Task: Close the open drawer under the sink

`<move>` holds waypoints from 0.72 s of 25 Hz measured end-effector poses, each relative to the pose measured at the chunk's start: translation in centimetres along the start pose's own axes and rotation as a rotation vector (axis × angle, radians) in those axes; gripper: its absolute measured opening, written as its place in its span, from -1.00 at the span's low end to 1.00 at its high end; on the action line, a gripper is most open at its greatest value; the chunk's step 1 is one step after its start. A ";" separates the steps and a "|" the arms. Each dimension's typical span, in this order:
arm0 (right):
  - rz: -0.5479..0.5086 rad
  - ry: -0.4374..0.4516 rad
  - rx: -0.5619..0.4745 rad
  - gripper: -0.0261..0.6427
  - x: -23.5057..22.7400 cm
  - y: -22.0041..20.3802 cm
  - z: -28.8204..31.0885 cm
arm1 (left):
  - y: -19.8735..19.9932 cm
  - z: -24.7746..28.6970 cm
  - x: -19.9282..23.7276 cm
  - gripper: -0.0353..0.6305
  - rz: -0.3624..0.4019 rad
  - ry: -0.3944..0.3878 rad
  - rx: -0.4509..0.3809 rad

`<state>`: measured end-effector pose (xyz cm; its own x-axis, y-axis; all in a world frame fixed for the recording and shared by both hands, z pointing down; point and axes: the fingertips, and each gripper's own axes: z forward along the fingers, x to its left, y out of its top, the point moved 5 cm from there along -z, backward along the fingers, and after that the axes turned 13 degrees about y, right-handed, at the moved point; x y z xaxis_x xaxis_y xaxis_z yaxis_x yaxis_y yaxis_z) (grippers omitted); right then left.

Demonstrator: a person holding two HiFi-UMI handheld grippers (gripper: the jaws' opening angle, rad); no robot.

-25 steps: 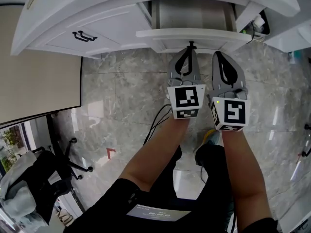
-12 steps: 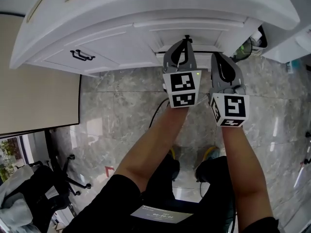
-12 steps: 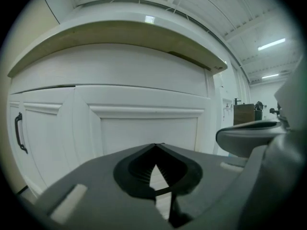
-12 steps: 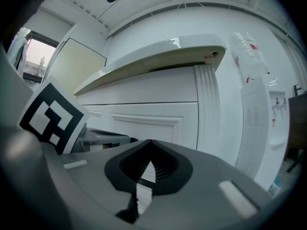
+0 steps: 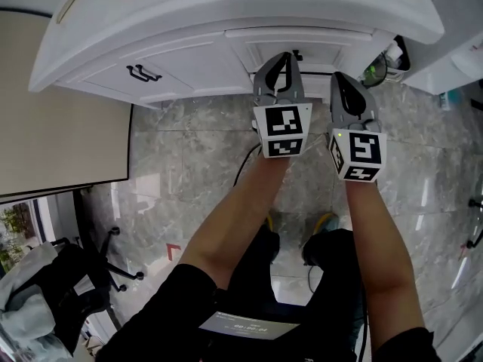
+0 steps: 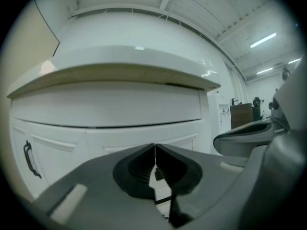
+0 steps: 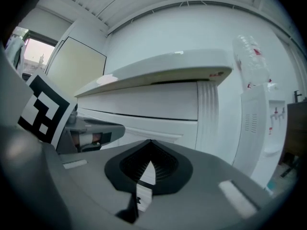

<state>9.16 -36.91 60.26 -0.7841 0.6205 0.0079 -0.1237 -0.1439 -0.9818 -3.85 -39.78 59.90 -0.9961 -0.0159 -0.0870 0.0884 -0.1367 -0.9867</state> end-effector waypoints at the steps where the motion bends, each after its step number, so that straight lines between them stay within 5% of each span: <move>1: 0.005 0.000 0.002 -0.85 0.3 1.2 -0.6 | 1.5 -0.7 0.3 -0.87 0.003 -0.002 -0.007; 9: 0.033 -0.007 -0.018 -0.85 3.0 15.6 -7.1 | 16.6 -8.4 1.9 -0.87 -0.029 -0.033 -0.029; 14: -0.003 -0.007 -0.125 -0.85 5.5 27.6 -11.1 | 29.6 -13.6 4.0 -0.87 -0.030 -0.055 -0.138; 18: 0.026 -0.044 -0.187 -0.85 9.3 34.9 -17.3 | 35.6 -21.7 4.4 -0.87 -0.029 -0.093 -0.153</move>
<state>8.09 -22.79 22.79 -0.8118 0.5838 -0.0139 0.0092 -0.0110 -0.9999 -5.22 -23.26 21.43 -0.9930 -0.1063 -0.0521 0.0509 0.0141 -0.9986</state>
